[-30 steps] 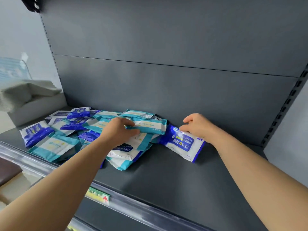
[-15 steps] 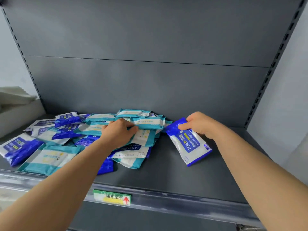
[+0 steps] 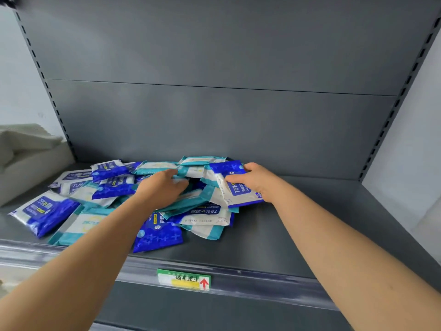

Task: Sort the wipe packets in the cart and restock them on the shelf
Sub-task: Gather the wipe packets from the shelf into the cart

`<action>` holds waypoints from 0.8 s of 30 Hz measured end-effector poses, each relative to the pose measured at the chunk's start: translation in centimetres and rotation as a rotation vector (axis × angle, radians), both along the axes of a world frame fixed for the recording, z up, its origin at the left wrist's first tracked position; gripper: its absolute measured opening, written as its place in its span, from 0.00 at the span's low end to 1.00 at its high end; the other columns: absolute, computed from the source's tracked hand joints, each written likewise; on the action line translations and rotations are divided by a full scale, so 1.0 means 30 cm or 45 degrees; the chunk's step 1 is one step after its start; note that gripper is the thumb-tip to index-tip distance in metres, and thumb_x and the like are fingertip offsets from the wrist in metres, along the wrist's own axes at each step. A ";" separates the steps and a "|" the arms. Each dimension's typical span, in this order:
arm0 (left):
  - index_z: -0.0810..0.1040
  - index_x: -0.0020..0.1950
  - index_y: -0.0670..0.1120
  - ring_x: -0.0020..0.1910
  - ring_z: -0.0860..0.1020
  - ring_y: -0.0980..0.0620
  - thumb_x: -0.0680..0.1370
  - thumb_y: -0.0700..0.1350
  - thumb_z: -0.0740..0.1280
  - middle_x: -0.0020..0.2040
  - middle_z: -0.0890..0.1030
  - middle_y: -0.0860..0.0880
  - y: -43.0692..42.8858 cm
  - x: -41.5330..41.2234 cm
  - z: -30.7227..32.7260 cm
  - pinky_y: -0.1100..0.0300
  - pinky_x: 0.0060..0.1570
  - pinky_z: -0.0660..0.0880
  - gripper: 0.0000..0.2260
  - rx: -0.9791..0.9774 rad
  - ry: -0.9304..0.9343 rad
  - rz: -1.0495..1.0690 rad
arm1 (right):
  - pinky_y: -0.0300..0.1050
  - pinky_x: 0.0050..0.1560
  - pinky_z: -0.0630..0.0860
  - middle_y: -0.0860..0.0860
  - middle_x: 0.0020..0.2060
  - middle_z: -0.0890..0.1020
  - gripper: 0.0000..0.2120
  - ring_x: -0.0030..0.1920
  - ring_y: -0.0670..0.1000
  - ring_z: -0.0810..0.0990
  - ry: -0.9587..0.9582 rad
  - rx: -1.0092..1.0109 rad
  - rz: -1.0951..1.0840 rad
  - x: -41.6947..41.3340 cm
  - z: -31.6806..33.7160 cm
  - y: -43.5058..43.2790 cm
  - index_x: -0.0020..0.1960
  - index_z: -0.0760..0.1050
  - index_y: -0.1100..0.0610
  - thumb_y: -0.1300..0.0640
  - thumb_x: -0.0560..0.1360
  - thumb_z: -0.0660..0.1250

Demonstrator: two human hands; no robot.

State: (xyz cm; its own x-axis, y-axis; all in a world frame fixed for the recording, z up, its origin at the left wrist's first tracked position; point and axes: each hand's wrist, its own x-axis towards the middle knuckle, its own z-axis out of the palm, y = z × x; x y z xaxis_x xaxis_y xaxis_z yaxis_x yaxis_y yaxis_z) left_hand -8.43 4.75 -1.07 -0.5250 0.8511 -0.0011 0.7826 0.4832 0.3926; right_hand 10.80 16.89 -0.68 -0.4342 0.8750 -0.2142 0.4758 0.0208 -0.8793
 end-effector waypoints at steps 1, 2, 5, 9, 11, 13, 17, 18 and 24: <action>0.71 0.69 0.52 0.62 0.75 0.46 0.78 0.59 0.60 0.66 0.76 0.50 -0.006 0.009 0.008 0.56 0.56 0.70 0.22 0.023 -0.004 -0.030 | 0.49 0.48 0.81 0.53 0.42 0.85 0.19 0.42 0.52 0.85 -0.007 0.001 -0.007 0.002 0.002 0.001 0.48 0.73 0.54 0.48 0.65 0.78; 0.72 0.69 0.52 0.63 0.74 0.48 0.78 0.58 0.61 0.66 0.76 0.52 -0.010 0.019 0.015 0.56 0.58 0.69 0.22 0.055 -0.016 -0.069 | 0.49 0.47 0.82 0.54 0.41 0.85 0.22 0.41 0.52 0.85 -0.023 -0.020 -0.020 0.006 0.003 0.004 0.51 0.75 0.57 0.48 0.64 0.79; 0.71 0.70 0.52 0.61 0.75 0.50 0.75 0.61 0.64 0.64 0.77 0.54 -0.029 0.036 0.034 0.55 0.61 0.70 0.26 0.088 -0.086 -0.111 | 0.44 0.36 0.81 0.55 0.37 0.84 0.22 0.35 0.50 0.83 -0.070 -0.107 -0.075 0.042 0.019 -0.008 0.46 0.74 0.60 0.50 0.63 0.80; 0.70 0.71 0.49 0.63 0.73 0.47 0.69 0.67 0.68 0.68 0.73 0.49 -0.065 0.039 0.078 0.56 0.59 0.69 0.36 -0.073 -0.128 -0.181 | 0.39 0.25 0.76 0.55 0.35 0.83 0.25 0.28 0.49 0.82 0.014 -0.113 -0.183 0.103 0.026 -0.018 0.51 0.73 0.62 0.54 0.62 0.81; 0.70 0.71 0.52 0.65 0.70 0.48 0.67 0.66 0.71 0.69 0.71 0.50 -0.087 0.037 0.081 0.56 0.60 0.67 0.36 -0.204 -0.071 -0.275 | 0.39 0.24 0.76 0.56 0.35 0.84 0.26 0.27 0.49 0.83 0.050 -0.105 -0.221 0.132 0.025 -0.025 0.53 0.73 0.63 0.54 0.62 0.81; 0.70 0.71 0.55 0.62 0.71 0.51 0.66 0.63 0.74 0.69 0.72 0.53 -0.103 0.031 0.073 0.59 0.57 0.67 0.36 -0.201 -0.026 -0.336 | 0.40 0.27 0.77 0.56 0.36 0.85 0.27 0.30 0.50 0.84 0.080 -0.131 -0.223 0.157 0.017 -0.038 0.55 0.74 0.64 0.53 0.63 0.80; 0.77 0.65 0.55 0.50 0.78 0.57 0.70 0.54 0.74 0.59 0.80 0.56 -0.108 0.046 0.058 0.64 0.49 0.71 0.24 -0.005 -0.010 -0.440 | 0.49 0.40 0.83 0.58 0.41 0.86 0.27 0.38 0.55 0.85 0.171 -0.211 -0.202 0.196 -0.001 -0.071 0.56 0.77 0.65 0.54 0.62 0.80; 0.77 0.64 0.55 0.50 0.78 0.57 0.70 0.56 0.74 0.58 0.81 0.56 -0.110 0.055 0.058 0.63 0.49 0.73 0.23 0.005 -0.031 -0.455 | 0.50 0.43 0.83 0.58 0.41 0.86 0.26 0.40 0.55 0.85 0.202 -0.226 -0.205 0.204 -0.003 -0.083 0.56 0.78 0.64 0.54 0.62 0.80; 0.76 0.58 0.52 0.54 0.75 0.50 0.74 0.69 0.57 0.58 0.78 0.50 -0.126 0.063 0.052 0.57 0.52 0.70 0.25 -0.048 -0.110 -0.311 | 0.49 0.42 0.82 0.56 0.43 0.85 0.26 0.40 0.54 0.85 0.282 -0.148 -0.372 0.236 -0.005 -0.143 0.55 0.77 0.61 0.51 0.62 0.80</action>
State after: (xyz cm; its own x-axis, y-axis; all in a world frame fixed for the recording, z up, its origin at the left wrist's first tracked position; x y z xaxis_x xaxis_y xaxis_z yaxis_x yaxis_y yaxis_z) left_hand -6.55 0.98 0.49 -0.3004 0.9511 -0.0712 0.8420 0.2995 0.4487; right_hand 17.88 12.59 -0.82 -0.2167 0.9441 -0.2485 0.2452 -0.1937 -0.9499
